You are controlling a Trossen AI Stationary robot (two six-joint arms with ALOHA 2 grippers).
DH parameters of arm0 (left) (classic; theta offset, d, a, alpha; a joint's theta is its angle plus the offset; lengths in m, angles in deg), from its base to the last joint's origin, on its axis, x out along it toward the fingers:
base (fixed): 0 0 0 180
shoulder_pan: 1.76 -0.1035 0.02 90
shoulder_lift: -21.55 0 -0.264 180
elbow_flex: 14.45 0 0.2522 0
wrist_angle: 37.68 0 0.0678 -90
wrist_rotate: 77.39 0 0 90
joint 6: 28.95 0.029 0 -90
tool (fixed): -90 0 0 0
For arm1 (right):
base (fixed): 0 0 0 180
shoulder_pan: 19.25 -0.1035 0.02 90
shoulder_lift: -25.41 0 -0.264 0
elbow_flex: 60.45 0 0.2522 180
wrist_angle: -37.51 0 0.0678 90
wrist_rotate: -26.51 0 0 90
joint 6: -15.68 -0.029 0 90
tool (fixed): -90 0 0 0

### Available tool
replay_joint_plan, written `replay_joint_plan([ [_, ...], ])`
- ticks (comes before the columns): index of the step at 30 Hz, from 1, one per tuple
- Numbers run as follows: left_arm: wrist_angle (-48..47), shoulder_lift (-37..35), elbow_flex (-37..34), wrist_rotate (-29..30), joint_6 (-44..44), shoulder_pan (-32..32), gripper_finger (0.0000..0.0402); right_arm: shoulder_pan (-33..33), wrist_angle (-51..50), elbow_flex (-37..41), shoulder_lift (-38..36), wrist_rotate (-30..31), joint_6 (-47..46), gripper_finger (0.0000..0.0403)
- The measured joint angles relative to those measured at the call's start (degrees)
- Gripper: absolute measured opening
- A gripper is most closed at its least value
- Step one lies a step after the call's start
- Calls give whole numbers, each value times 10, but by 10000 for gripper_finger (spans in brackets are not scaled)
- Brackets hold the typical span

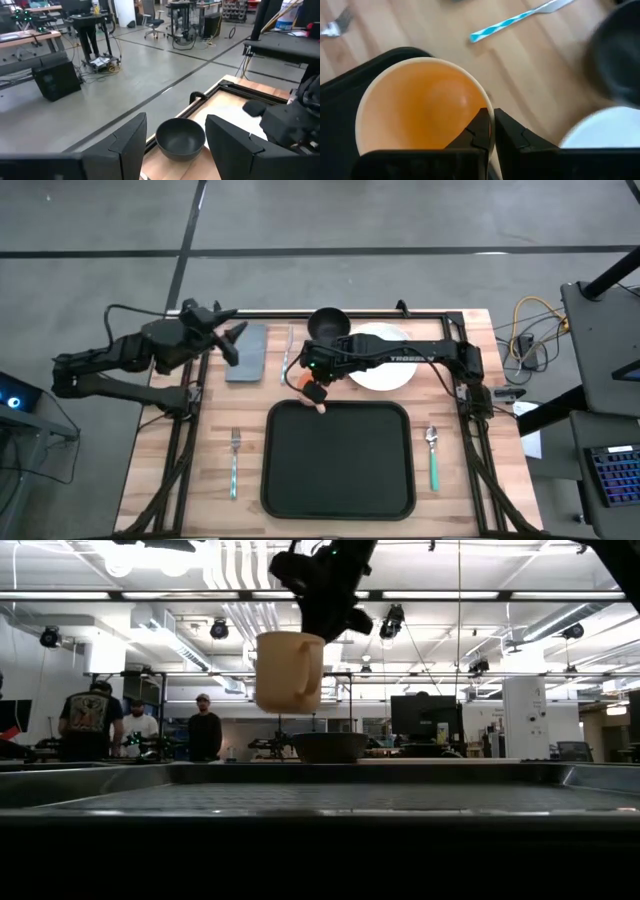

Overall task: Set up tray
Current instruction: Put the orange mug on the top left of the black serving tray

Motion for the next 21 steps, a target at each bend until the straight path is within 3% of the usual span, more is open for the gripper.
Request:
replay_joint_plan([
  [5, 1, -17, -15, 0, -6, 0, 183, -7, -1, -50, 52, -26, 16, 8],
  [13, 0, -3, -15, -1, 5, 0, 183, -27, -75, -236, 177, -38, 45, 8],
  [21, 0, -5, -15, -1, 6, 0, 183, -44, -53, -197, 182, -55, 40, 8],
])
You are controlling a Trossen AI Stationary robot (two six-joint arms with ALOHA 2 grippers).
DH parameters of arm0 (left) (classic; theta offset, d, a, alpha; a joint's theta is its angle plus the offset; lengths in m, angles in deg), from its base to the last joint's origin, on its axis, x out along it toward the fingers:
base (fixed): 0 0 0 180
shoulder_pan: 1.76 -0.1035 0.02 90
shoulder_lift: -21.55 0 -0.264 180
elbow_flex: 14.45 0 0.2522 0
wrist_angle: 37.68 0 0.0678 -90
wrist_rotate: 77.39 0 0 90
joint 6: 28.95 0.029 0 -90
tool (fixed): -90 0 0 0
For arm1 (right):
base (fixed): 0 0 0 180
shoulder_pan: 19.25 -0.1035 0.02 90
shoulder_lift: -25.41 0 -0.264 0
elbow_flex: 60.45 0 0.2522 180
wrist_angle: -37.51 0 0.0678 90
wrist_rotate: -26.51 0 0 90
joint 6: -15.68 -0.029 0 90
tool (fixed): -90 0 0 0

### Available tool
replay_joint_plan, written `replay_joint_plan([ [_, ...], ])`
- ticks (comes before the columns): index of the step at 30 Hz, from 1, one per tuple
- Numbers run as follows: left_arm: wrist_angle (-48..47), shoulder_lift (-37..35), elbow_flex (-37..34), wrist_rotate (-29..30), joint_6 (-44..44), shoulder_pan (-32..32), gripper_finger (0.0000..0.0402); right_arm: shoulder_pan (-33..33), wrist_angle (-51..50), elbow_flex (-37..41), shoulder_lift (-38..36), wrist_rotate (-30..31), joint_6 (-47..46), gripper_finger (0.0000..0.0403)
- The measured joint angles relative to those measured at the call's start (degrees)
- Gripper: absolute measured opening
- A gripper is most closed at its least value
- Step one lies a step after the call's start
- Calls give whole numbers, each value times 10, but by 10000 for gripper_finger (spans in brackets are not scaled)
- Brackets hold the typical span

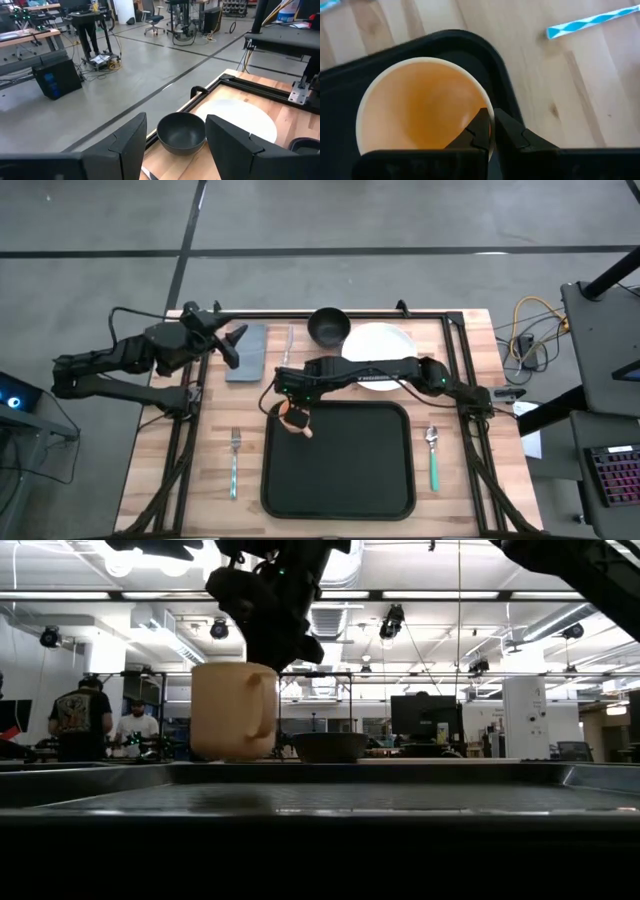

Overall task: Set up tray
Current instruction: Put the orange mug on the top left of the black serving tray

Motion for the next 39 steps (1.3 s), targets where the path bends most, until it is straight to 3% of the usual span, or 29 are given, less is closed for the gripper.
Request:
replay_joint_plan([
  [7, 0, -8, 0, 0, 0, 0, 183, -3, 32, 1, 5, 0, -30, 8],
  [27, 0, -7, 0, 0, -14, 0, 183, -19, 42, 23, 7, 64, -321, 8],
  [33, 4, -8, 0, 0, 7, 0, 183, -29, 54, 55, 7, 84, -366, 8],
  [39, 10, -9, 0, 0, 8, 0, 183, -38, 53, 58, 7, 91, -356, 8],
])
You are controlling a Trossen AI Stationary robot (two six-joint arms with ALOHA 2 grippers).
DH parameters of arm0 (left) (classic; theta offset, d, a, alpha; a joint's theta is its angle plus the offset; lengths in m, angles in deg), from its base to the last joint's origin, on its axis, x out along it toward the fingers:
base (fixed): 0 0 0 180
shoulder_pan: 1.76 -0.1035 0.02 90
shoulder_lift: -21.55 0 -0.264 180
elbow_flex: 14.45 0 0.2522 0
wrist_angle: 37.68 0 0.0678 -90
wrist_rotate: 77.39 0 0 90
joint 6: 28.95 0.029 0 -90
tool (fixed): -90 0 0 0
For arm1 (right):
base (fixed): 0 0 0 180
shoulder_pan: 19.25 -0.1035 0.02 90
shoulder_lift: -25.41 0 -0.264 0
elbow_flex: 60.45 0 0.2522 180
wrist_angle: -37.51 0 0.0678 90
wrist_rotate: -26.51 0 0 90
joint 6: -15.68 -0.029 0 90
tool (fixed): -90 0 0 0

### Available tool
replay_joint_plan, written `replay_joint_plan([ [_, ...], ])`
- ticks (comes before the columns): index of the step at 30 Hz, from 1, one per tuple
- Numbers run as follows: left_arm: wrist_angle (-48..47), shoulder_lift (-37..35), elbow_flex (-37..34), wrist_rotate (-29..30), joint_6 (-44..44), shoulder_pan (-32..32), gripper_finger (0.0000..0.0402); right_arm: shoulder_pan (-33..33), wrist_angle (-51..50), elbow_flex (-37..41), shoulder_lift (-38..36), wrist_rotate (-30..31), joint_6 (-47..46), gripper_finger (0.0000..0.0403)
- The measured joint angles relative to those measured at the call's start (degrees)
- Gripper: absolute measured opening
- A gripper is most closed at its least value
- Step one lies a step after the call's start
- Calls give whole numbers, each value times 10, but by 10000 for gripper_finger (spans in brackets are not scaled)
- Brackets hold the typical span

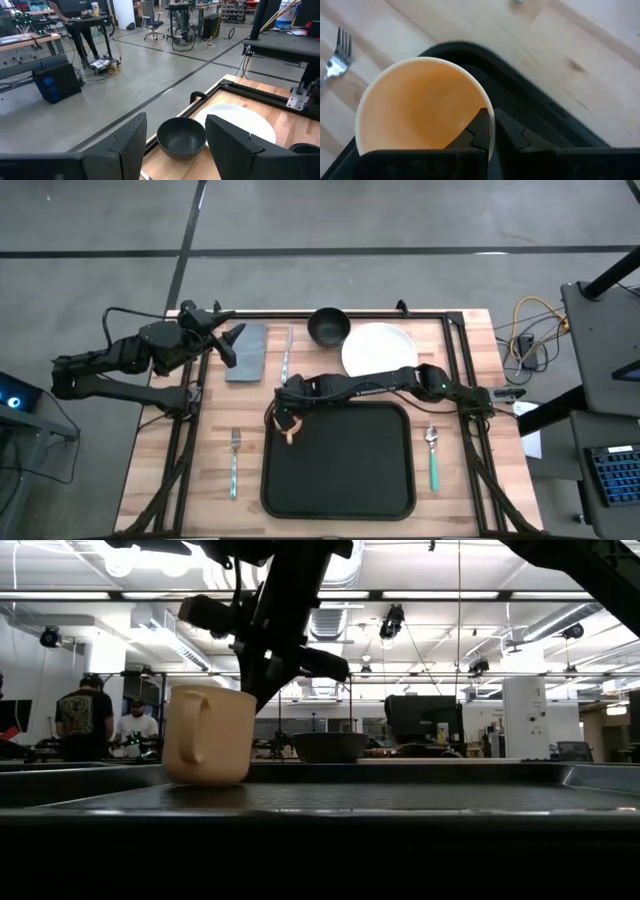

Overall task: Set up tray
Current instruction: Put the orange mug on the top left of the black serving tray

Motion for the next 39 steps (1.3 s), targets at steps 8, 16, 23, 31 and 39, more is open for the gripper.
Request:
replay_joint_plan([
  [8, 1, -1, 0, -3, 0, 1, 183, -2, -16, 0, -1, 13, -1, 9],
  [16, 1, -2, 0, -4, 12, 1, 183, -6, -21, -10, -1, 11, -37, 9],
  [23, -1, -2, 0, -37, 19, 1, 183, -11, -32, -35, -1, 30, -22, 9],
  [31, -1, -2, 0, -39, 19, 1, 183, -14, -42, -48, -1, 30, -22, 33],
  [39, -1, -2, 0, -39, 19, 1, 183, -17, -48, -46, -1, 28, -24, 40],
])
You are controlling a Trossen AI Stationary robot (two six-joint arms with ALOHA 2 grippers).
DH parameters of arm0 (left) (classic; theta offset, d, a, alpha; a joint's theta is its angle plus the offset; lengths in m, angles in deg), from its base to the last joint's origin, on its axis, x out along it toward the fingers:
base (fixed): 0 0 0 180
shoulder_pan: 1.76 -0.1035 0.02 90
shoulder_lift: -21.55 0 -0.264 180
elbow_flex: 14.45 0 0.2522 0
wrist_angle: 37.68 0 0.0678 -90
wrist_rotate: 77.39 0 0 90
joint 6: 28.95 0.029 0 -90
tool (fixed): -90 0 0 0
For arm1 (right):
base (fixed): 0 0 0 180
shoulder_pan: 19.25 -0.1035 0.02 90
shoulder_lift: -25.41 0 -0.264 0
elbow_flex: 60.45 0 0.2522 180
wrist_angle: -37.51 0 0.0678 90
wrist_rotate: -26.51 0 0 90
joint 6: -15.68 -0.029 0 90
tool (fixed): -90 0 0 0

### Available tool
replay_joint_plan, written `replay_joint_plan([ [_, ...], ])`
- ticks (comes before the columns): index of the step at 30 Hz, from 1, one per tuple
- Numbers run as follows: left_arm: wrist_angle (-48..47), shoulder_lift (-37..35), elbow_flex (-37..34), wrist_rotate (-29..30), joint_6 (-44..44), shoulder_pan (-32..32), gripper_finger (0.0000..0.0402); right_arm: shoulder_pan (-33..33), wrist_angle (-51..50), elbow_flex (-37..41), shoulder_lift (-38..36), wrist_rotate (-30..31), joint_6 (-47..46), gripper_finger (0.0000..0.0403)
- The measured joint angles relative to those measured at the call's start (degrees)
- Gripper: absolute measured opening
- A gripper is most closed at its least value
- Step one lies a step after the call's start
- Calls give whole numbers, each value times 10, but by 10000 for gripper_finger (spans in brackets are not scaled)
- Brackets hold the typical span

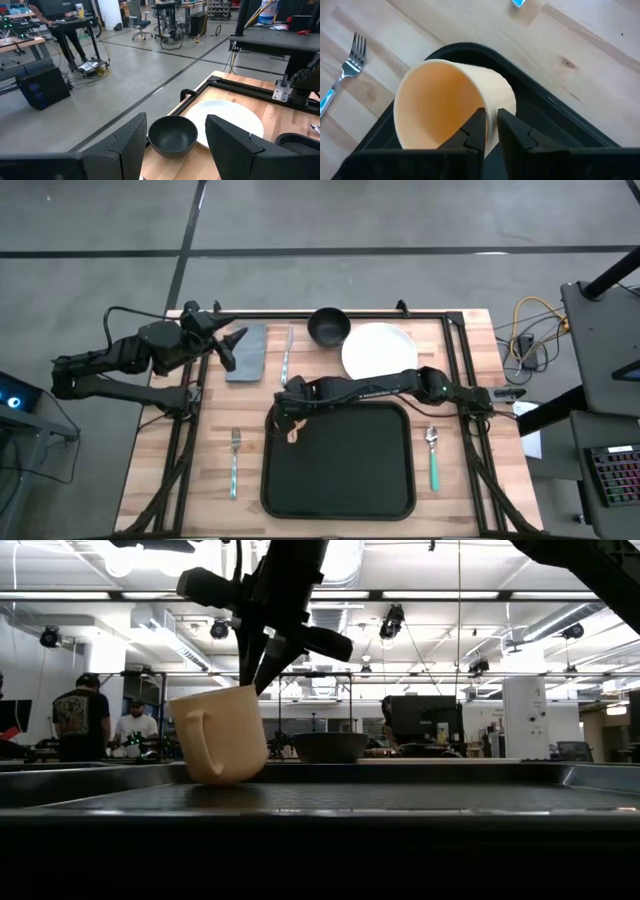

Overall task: Set up tray
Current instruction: Put the orange mug on the top left of the black serving tray

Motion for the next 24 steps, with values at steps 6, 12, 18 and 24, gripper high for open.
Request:
replay_joint_plan([
  [6, 0, 0, 0, 0, 0, 0, 183, -2, 4, 0, 0, -11, 9, 40],
  [12, -9, 0, 0, 0, 0, 0, 183, -2, 4, 1, 0, -30, 9, 41],
  [18, -10, 0, 0, 0, 0, 0, 183, -2, 5, 2, 3, -30, 14, 41],
  [24, -11, 0, 0, -9, 0, 0, 183, 2, 6, 2, 3, -29, 26, 41],
])
